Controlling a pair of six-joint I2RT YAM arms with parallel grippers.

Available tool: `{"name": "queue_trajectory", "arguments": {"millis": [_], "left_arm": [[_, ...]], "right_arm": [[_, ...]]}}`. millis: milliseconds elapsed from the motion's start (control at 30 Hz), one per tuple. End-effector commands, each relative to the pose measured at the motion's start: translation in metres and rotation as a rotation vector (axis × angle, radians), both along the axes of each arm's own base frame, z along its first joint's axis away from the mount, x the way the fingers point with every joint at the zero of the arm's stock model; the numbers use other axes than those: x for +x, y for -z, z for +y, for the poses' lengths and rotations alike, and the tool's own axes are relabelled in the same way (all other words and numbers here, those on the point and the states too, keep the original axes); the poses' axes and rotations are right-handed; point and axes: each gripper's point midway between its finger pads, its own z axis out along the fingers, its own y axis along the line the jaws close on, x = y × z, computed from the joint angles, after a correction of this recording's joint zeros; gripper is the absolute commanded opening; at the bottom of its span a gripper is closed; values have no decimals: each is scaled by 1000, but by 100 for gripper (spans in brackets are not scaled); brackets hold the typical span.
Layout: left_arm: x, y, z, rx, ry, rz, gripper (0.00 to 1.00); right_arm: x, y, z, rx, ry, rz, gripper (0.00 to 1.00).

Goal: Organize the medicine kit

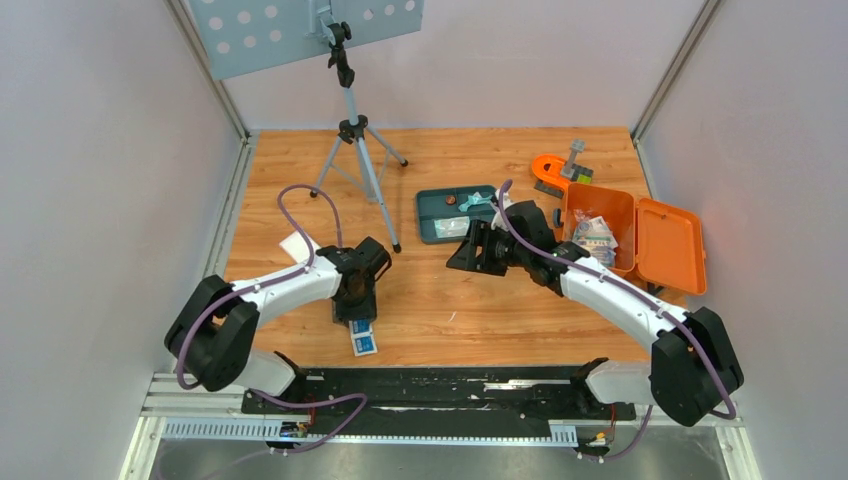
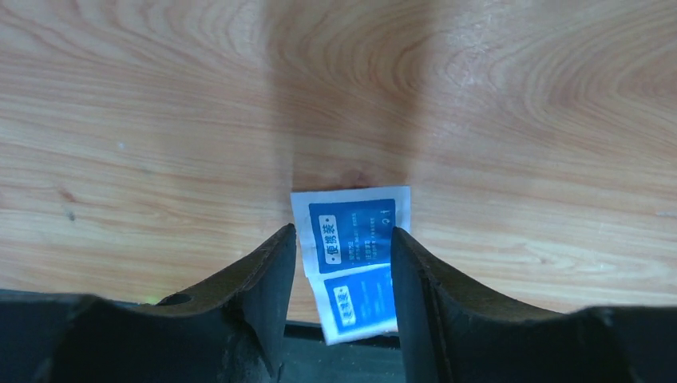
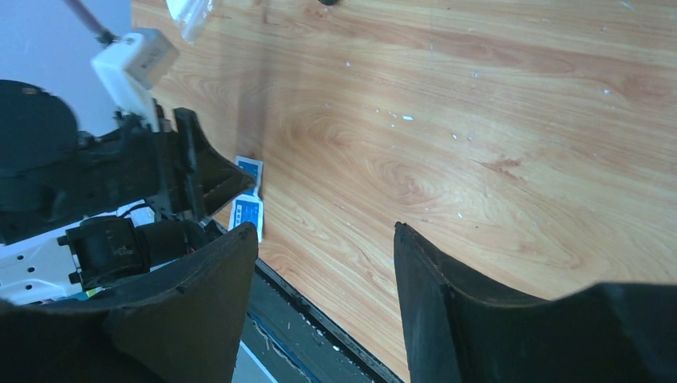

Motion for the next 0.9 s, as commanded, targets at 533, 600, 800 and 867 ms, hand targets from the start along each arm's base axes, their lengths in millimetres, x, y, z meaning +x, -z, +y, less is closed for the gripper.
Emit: {"name": "queue_trajectory", "arguments": {"millis": [533,600,800,867], "left_arm": [[56,-43,-111,-496,114,-162,48],[54,-59,-105,-488,125,-192,49],[25,-52,-56,-320,67,-108,48],[11,-45,-45,-305,43,-67,47]], "right_arm": [[-18,11,19,158,-20,88,59],[-23,17,25,215,-19,127,57],[-55,45,66,296,-23,304,53],[-62,54,81,297,-4,371,49]]}}
